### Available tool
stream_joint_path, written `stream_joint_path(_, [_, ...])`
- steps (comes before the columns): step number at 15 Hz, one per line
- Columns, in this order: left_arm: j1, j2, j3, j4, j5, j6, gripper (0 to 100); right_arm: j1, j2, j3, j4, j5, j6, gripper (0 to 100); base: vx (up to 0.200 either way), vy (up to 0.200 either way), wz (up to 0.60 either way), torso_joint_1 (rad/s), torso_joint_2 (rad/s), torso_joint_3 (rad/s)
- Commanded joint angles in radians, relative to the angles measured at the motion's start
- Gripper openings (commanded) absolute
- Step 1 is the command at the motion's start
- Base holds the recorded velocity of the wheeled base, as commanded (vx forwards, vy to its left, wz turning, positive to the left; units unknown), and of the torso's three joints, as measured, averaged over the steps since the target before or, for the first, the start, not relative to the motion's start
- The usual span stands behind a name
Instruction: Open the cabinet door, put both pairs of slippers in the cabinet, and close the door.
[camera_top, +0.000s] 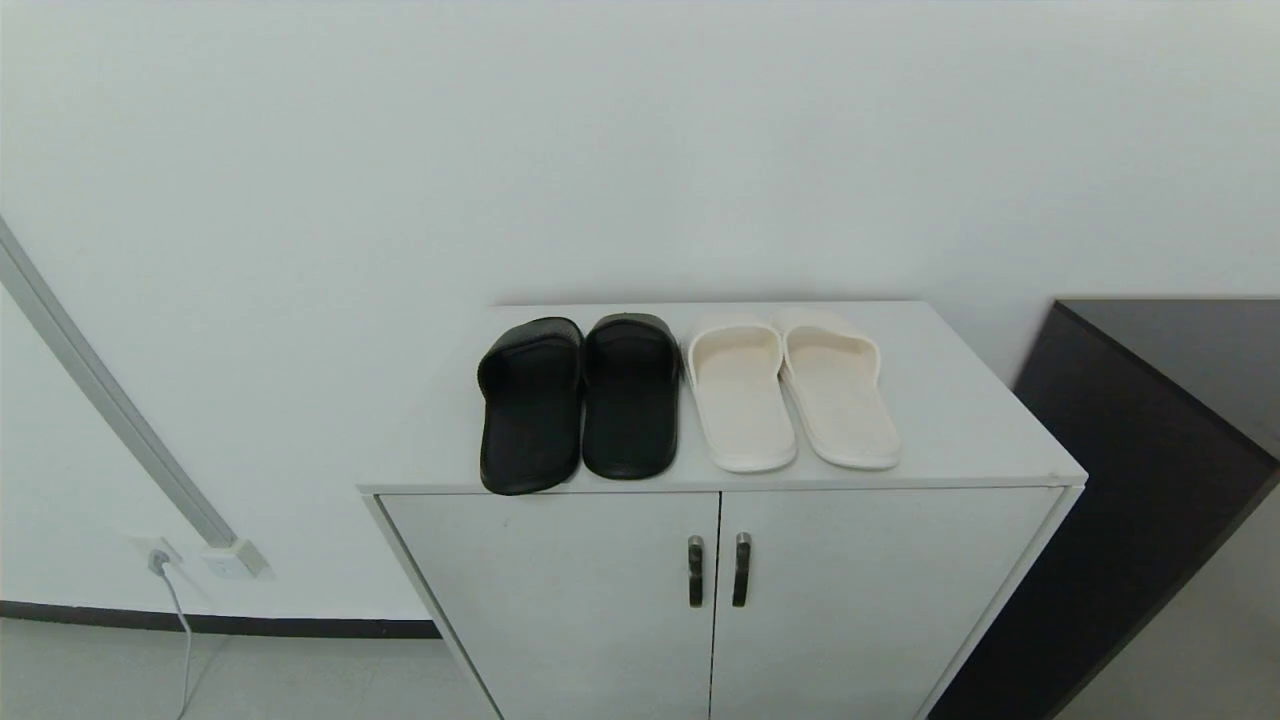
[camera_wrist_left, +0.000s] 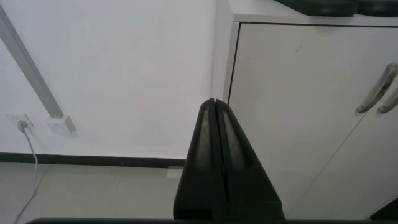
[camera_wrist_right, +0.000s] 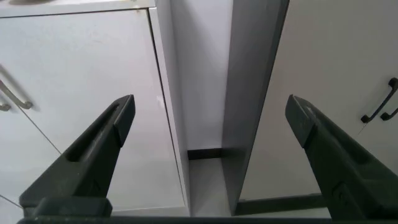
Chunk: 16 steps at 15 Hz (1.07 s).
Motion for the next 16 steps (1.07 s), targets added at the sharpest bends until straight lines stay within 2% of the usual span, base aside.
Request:
stream_joint_path(1, [0.0,0.0,0.0,0.0,0.0,-0.001,0,0.0,0.001,0.0,-0.001,-0.001,0.0,100,0.0,0.0,0.0,0.0,0.0,0.0])
stream_joint_path(2, [0.0,0.0,0.0,0.0,0.0,-0.001,0,0.0,0.001,-0.005,-0.012,-0.013,-0.005,100,0.0,0.0,0.0,0.0,0.0,0.0])
stream_joint_path(3, [0.0,0.0,0.0,0.0,0.0,-0.001,0,0.005,0.04,-0.172,-0.03,-0.023,0.075,100,0.0,0.0,0.0,0.0,0.0,0.0])
stream_joint_path(4, [0.0,0.0,0.0,0.0,0.0,-0.002,0,0.014,0.092,-0.245,0.01,-0.019,0.143,100,0.0,0.0,0.0,0.0,0.0,0.0])
stream_joint_path(5, [0.0,0.0,0.0,0.0,0.003,-0.002,0,0.025,0.179,-0.276,0.145,0.025,0.12,100,0.0,0.0,0.0,0.0,0.0,0.0])
stream_joint_path(6, [0.0,0.0,0.0,0.0,0.002,-0.002,0,0.025,0.228,-0.227,0.157,0.083,0.044,100,0.0,0.0,0.0,0.0,0.0,0.0])
stream_joint_path(8, [0.0,0.0,0.0,0.0,0.002,-0.001,0,0.025,0.392,-0.202,0.082,0.163,0.034,100,0.0,0.0,0.0,0.0,0.0,0.0])
stream_joint_path(10, [0.0,0.0,0.0,0.0,0.002,-0.001,0,0.04,0.584,-0.238,-0.046,0.194,0.032,100,0.0,0.0,0.0,0.0,0.0,0.0])
stream_joint_path(12, [0.0,0.0,0.0,0.0,0.002,-0.001,0,0.123,0.782,-0.288,-0.182,0.197,0.06,100,0.0,0.0,0.0,0.0,0.0,0.0])
stream_joint_path(14, [0.0,0.0,0.0,0.0,0.002,-0.001,0,0.232,0.883,-0.311,-0.297,0.169,0.077,100,0.0,0.0,0.0,0.0,0.0,0.0])
stream_joint_path(16, [0.0,0.0,0.0,-0.002,0.002,0.001,0,0.43,1.003,-0.379,-0.366,0.014,0.139,100,0.0,0.0,0.0,0.0,0.0,0.0])
